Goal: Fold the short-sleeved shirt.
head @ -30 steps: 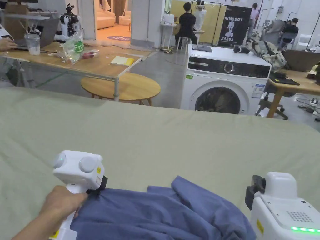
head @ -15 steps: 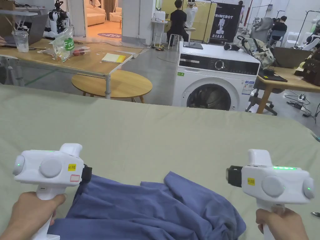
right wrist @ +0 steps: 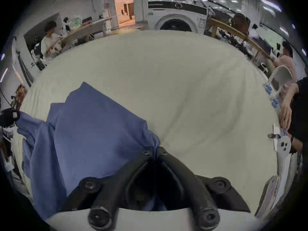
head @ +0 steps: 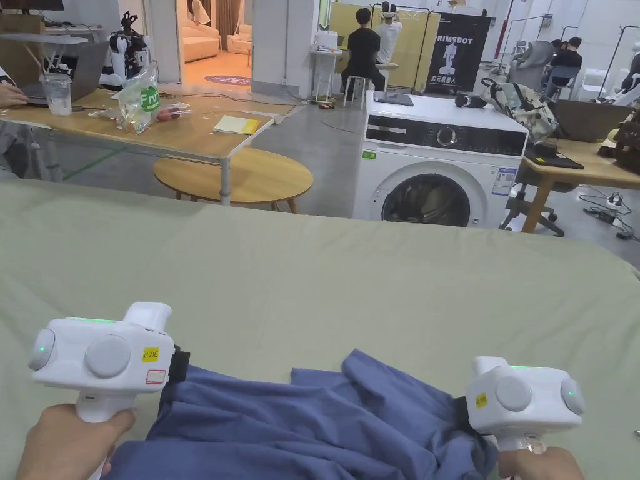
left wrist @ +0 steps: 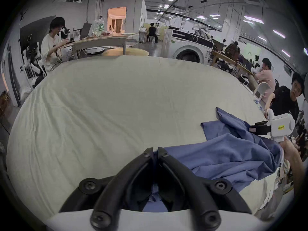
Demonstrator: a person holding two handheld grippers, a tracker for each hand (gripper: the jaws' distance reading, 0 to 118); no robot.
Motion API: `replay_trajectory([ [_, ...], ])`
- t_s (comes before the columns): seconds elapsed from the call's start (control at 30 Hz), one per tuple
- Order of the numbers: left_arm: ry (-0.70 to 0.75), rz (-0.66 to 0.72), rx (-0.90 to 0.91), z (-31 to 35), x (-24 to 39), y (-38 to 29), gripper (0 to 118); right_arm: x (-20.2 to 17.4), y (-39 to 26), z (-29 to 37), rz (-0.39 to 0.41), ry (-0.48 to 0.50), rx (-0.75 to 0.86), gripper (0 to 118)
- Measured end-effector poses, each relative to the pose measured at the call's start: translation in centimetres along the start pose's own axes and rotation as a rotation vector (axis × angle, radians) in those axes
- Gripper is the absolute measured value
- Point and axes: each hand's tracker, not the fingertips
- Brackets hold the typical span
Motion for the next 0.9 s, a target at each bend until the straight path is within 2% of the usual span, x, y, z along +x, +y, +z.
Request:
replay_trajectory([
  [0.1,-0.003,0.019,0.009,0.1,-0.5,0.0,0,0.6,-0.1,0.9,-0.028,0.02,0.036,0],
  [0.47,0.005,0.042,0.129,5.6,-1.6,3.4,0,4.1,3.4,12.4,-0.05,-0.099,0.397,0],
  [0.7,0.038,0.058,0.293,11.1,-2.6,9.1,0,5.2,6.0,18.8,-0.068,-0.151,0.543,0],
  [0.77,0.059,0.048,0.313,12.3,-2.9,11.1,0,5.2,7.0,20.3,-0.04,-0.195,0.578,0],
  [0.9,0.061,0.054,0.333,14.4,-3.3,15.0,0,5.3,9.1,23.5,-0.051,-0.188,0.643,0],
])
